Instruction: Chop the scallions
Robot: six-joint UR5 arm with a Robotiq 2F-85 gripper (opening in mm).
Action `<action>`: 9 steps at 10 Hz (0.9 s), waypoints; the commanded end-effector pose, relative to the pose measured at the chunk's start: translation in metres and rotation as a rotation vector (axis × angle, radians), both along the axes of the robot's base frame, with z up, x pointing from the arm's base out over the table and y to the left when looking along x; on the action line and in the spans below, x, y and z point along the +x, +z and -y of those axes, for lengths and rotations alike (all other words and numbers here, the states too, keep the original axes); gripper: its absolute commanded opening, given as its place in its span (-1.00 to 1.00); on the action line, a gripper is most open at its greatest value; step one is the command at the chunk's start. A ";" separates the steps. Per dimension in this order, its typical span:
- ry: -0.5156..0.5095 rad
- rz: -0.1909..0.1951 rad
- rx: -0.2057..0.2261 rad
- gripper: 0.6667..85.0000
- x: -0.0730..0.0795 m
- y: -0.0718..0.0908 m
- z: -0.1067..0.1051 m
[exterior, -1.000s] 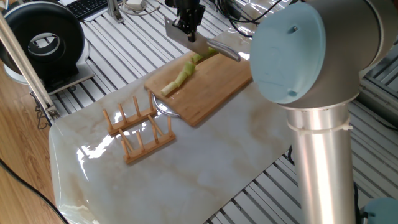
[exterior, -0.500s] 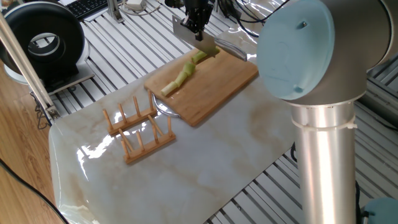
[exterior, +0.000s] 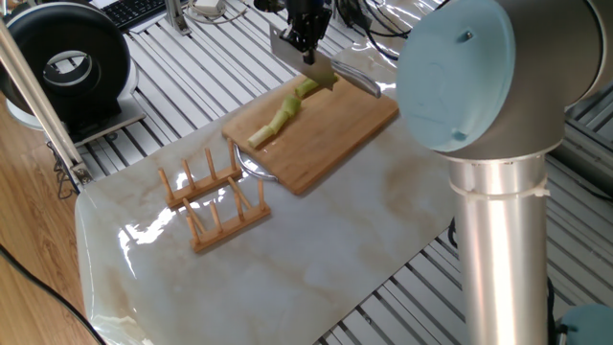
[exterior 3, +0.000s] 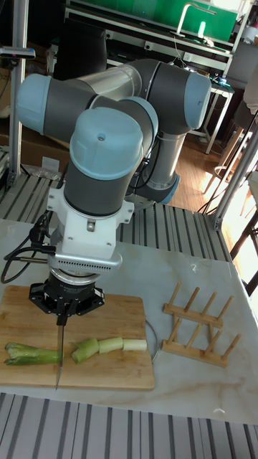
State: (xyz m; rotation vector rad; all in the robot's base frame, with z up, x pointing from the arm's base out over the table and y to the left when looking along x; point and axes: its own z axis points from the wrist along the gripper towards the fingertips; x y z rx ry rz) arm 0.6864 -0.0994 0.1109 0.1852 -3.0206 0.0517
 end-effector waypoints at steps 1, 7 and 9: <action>0.032 0.013 0.010 -0.98 0.005 -0.012 0.013; 0.018 0.015 -0.004 -0.98 0.004 -0.016 0.024; 0.014 0.014 -0.001 -0.98 0.002 -0.017 0.028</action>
